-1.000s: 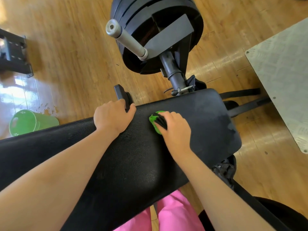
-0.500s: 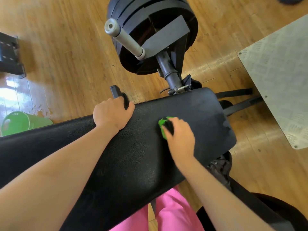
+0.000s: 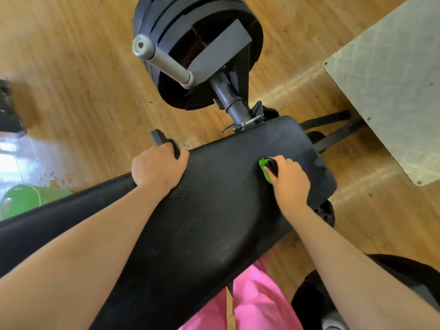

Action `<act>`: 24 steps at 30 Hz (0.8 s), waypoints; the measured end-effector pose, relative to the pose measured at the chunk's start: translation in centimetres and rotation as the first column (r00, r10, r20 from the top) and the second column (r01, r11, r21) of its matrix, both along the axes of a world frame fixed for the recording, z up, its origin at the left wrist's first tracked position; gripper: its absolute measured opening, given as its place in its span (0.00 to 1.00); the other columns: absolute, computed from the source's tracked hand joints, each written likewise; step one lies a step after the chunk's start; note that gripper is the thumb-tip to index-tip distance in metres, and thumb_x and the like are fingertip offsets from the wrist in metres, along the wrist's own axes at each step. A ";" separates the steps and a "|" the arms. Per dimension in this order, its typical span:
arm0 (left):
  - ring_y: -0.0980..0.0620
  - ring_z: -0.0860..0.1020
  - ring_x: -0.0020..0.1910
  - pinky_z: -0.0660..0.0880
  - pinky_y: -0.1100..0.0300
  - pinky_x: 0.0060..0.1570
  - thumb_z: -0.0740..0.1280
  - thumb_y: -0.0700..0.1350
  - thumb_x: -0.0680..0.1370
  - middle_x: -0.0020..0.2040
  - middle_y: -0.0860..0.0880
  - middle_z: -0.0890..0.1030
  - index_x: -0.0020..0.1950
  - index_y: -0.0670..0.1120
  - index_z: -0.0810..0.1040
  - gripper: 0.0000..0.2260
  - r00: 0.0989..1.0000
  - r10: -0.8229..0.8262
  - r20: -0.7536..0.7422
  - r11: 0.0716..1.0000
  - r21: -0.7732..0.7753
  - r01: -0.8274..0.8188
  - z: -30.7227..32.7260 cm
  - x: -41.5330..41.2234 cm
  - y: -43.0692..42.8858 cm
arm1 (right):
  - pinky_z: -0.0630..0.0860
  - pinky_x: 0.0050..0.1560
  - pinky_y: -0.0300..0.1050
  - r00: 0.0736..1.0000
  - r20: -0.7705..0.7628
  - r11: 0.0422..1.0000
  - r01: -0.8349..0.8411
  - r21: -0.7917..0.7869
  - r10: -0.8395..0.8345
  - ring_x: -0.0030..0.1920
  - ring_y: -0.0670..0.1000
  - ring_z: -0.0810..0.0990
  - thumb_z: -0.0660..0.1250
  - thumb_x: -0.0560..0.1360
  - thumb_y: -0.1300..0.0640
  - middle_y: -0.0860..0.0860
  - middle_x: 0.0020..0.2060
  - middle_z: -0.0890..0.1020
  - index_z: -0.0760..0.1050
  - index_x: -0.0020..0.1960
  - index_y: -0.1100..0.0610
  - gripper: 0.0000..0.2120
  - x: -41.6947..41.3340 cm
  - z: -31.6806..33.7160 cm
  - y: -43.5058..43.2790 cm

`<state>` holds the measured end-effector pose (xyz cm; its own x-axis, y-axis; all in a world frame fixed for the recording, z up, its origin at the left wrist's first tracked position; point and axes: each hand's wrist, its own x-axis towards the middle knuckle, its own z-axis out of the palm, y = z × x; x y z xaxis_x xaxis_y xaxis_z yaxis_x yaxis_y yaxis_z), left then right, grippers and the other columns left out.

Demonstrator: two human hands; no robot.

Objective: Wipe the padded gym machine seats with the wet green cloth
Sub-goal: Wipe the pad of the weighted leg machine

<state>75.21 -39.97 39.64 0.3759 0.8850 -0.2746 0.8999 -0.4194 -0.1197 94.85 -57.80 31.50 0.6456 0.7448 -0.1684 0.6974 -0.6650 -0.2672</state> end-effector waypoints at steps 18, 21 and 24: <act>0.46 0.74 0.27 0.68 0.60 0.28 0.50 0.59 0.82 0.29 0.45 0.76 0.34 0.46 0.71 0.25 0.999 -0.040 0.015 0.999 -0.033 0.040 0.1 0.0 0.1 | 0.70 0.38 0.50 0.988 -0.134 0.978 0.095 0.187 -0.071 0.47 0.56 0.76 0.67 0.75 0.44 0.52 0.42 0.78 0.77 0.55 0.52 0.14 -3.8 0.0 -2.8; 0.46 0.74 0.27 0.68 0.60 0.28 0.49 0.60 0.82 0.30 0.45 0.77 0.37 0.45 0.74 0.25 0.999 -0.046 -0.004 0.999 -0.022 0.046 -0.2 -0.1 0.2 | 0.69 0.36 0.51 0.976 -0.117 0.981 0.189 0.047 -0.182 0.50 0.57 0.75 0.64 0.78 0.45 0.54 0.45 0.78 0.75 0.56 0.55 0.15 -0.4 -1.1 -3.4; 0.46 0.74 0.29 0.67 0.59 0.29 0.49 0.60 0.81 0.33 0.44 0.77 0.40 0.45 0.76 0.25 0.999 -0.042 0.005 0.999 -0.015 0.042 -0.7 -0.3 0.5 | 0.71 0.38 0.51 0.970 -0.151 0.975 0.205 0.088 -0.190 0.51 0.58 0.75 0.65 0.77 0.46 0.55 0.45 0.78 0.75 0.57 0.55 0.15 -1.0 -0.7 -4.1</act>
